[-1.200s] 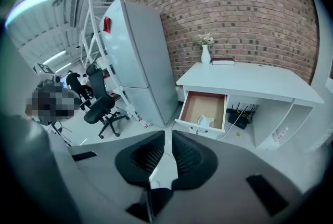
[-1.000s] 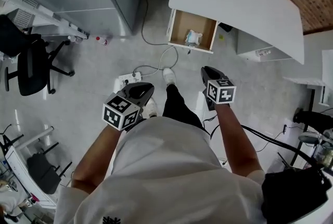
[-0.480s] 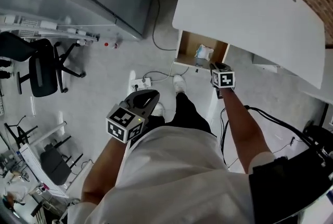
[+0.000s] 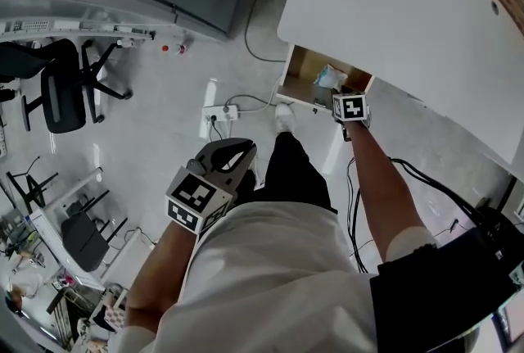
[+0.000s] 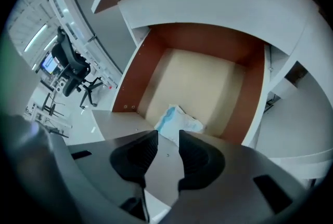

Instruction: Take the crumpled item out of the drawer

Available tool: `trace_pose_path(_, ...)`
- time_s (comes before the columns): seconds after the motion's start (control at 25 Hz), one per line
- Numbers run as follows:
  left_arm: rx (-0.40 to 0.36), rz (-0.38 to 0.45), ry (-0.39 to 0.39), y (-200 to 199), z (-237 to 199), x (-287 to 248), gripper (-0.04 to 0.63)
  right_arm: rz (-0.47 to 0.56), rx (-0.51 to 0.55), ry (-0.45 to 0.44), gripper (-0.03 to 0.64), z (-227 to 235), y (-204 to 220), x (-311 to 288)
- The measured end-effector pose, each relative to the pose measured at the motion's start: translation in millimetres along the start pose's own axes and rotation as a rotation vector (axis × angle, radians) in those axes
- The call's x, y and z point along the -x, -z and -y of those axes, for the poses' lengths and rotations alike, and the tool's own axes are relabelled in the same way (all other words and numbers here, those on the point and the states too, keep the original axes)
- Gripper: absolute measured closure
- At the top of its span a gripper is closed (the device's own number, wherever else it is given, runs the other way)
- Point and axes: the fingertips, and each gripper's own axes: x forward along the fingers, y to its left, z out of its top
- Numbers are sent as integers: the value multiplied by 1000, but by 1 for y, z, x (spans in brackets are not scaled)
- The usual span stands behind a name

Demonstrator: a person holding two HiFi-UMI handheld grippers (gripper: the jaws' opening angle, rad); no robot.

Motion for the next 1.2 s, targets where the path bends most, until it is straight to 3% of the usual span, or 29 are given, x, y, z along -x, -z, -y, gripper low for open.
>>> trace_pose_path(0.28, 23, 1, 12, -3, -18, -19, 568, -53, -41, 44, 462, 24, -4, -47)
trace_pose_path(0.68, 47, -16, 1, 9, -38, -36, 568, -151, 0, 49, 453, 33, 1, -90)
trace_pose_path(0.76, 47, -16, -1, 10, -40, -38, 568, -185, -4, 40, 460, 32, 4, -95)
trace_pose_path(0.84, 47, -4, -3, 7, -41, -42, 568, -203, -6, 33, 517, 31, 6, -96)
trace_pose_path(1.2, 38, 22, 10, 0, -35, -36, 568, -127, 43, 66, 572, 30, -10, -70)
